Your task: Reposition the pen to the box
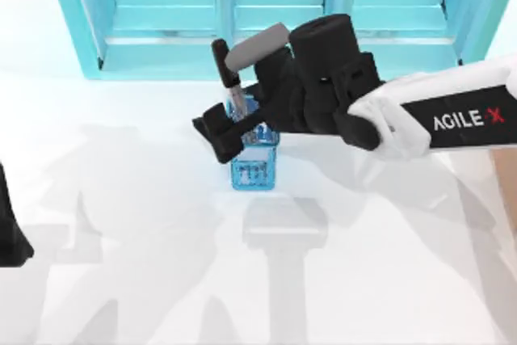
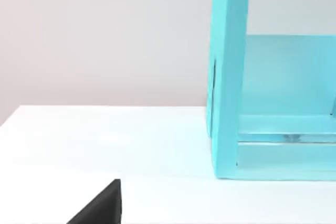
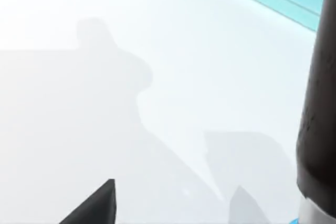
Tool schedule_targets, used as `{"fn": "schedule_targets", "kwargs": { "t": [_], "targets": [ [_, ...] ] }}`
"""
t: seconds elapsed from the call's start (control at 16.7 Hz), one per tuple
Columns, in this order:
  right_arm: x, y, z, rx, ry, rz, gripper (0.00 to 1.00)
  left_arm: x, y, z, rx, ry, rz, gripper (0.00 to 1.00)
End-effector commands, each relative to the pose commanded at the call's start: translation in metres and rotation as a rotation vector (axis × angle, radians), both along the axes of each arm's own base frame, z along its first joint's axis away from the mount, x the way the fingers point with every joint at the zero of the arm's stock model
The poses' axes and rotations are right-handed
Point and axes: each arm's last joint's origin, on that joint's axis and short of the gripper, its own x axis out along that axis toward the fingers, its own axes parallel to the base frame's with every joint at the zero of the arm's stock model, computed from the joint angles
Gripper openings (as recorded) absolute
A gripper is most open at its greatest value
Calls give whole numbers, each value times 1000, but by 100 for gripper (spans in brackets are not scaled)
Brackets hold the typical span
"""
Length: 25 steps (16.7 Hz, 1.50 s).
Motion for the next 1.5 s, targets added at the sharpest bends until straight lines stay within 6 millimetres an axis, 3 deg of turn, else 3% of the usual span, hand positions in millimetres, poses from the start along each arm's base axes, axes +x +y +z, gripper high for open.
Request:
{"fn": "schedule_targets", "kwargs": {
  "t": [0.6, 1.2, 1.32, 1.5],
  "targets": [
    [0, 0, 0, 0, 0, 0, 2, 0, 0, 0, 0, 0, 0, 100],
    [1, 0, 5, 9, -5, 2, 0, 0, 0, 0, 0, 0, 0, 100],
    [4, -9, 17, 11, -11, 9, 0, 0, 0, 0, 0, 0, 0, 100],
    [13, -41, 53, 6, -12, 13, 0, 0, 0, 0, 0, 0, 0, 100]
  ]
}}
